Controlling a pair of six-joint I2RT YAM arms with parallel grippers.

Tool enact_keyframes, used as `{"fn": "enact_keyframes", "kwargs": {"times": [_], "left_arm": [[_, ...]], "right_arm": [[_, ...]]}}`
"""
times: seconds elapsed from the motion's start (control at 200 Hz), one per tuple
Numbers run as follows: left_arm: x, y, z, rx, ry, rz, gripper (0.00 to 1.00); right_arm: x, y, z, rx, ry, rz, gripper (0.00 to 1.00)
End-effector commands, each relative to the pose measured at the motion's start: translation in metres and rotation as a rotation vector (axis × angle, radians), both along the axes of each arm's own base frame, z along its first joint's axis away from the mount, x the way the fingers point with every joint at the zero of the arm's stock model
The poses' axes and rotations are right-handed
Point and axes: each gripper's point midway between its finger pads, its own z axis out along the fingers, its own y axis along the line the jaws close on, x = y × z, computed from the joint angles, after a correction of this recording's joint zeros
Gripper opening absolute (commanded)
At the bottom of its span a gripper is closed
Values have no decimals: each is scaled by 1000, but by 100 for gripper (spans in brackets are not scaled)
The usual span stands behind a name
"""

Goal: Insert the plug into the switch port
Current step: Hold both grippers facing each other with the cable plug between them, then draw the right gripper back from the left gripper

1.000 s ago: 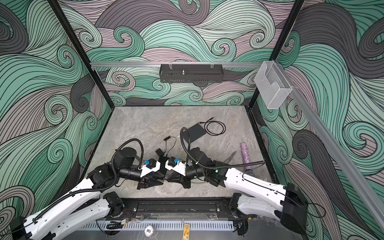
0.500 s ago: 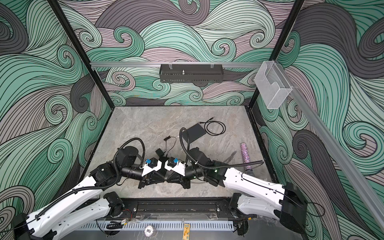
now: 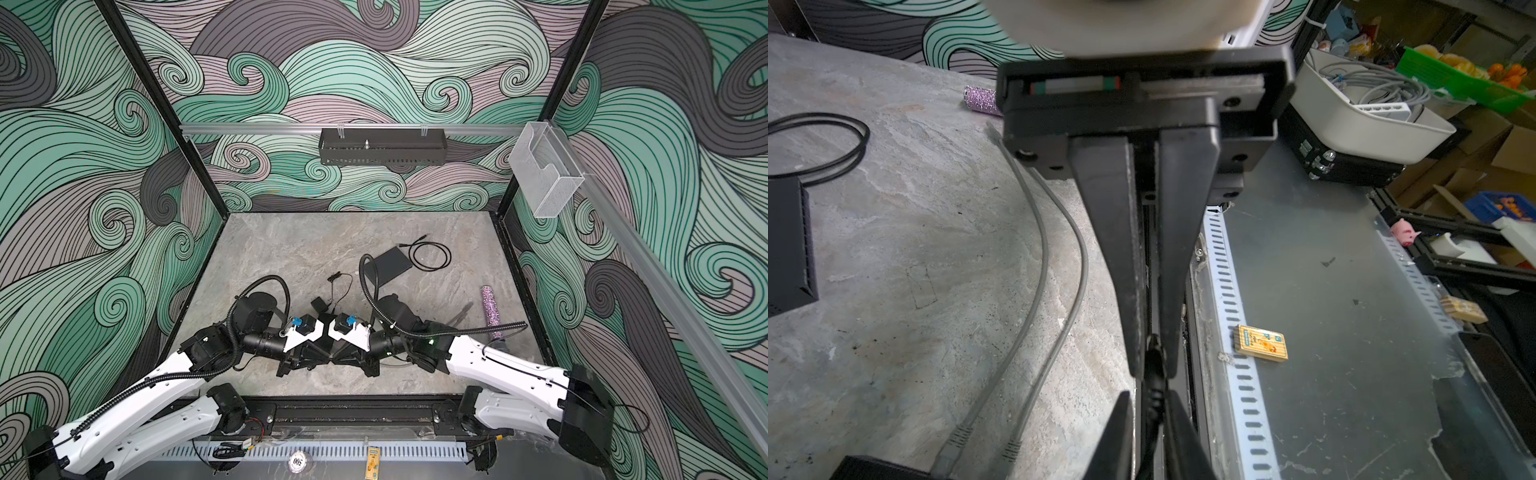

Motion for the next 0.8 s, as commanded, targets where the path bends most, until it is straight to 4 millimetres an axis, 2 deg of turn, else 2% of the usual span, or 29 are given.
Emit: {"fn": "enact_keyframes", "kwargs": {"times": [0.0, 0.11, 0.22, 0.375, 0.555, 0.625, 0.791], "left_arm": [[-1, -5, 18, -35, -13, -20, 10], [0, -5, 17, -31, -6, -18, 9], [2, -6, 17, -28, 0, -10, 17], [2, -6, 17, -26, 5, -8, 18], [2, -6, 15, -20, 11, -11, 9], [2, -6, 13, -13, 17, -11, 0], [5, -6, 11, 8, 24, 4, 0]], "right_arm": [[2, 8, 21, 58, -23, 8, 0], [4, 9, 22, 61, -28, 0, 0], [6, 10, 23, 60, -31, -10, 0], [7, 11, 23, 61, -29, -11, 0], [7, 11, 23, 60, -32, -17, 0], [8, 10, 24, 62, -39, -25, 0], [12, 7, 26, 60, -55, -51, 0]]}}
